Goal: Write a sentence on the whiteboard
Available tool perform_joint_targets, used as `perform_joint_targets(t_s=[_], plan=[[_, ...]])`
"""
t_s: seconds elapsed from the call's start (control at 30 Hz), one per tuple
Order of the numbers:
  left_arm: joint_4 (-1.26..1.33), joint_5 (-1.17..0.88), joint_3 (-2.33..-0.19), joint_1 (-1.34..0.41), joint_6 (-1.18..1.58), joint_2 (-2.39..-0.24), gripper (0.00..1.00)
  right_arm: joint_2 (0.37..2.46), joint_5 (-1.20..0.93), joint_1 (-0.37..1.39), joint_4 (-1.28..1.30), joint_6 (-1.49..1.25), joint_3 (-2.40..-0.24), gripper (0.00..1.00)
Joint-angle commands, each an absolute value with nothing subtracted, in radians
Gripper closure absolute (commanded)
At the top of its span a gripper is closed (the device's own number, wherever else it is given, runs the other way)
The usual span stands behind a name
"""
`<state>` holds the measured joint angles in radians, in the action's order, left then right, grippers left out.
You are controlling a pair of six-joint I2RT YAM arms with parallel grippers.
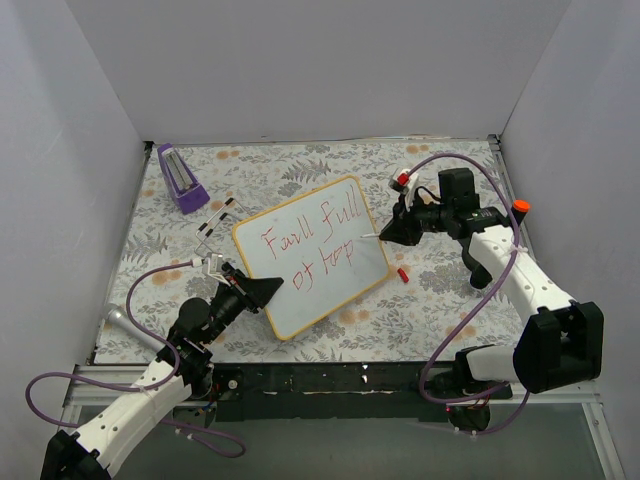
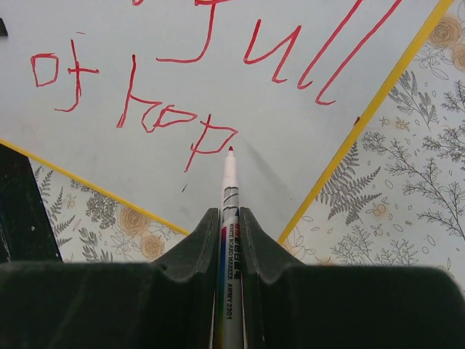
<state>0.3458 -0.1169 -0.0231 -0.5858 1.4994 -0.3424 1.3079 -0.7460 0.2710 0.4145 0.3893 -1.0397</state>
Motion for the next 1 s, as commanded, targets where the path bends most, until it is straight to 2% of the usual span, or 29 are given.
perform_joint_targets(t_s=[0.0,0.97], plan=[[0.517,-0.118,0.011,-0.588,1.520,-0.318,1.00,1.279,-0.778,0.261,0.373,0.377,-1.032,0.99],[0.538,-0.123,0.023,-0.588,1.526,-0.324,1.00,1.422,-0.761,0.288,0.357,0.364,-1.071,0.99]])
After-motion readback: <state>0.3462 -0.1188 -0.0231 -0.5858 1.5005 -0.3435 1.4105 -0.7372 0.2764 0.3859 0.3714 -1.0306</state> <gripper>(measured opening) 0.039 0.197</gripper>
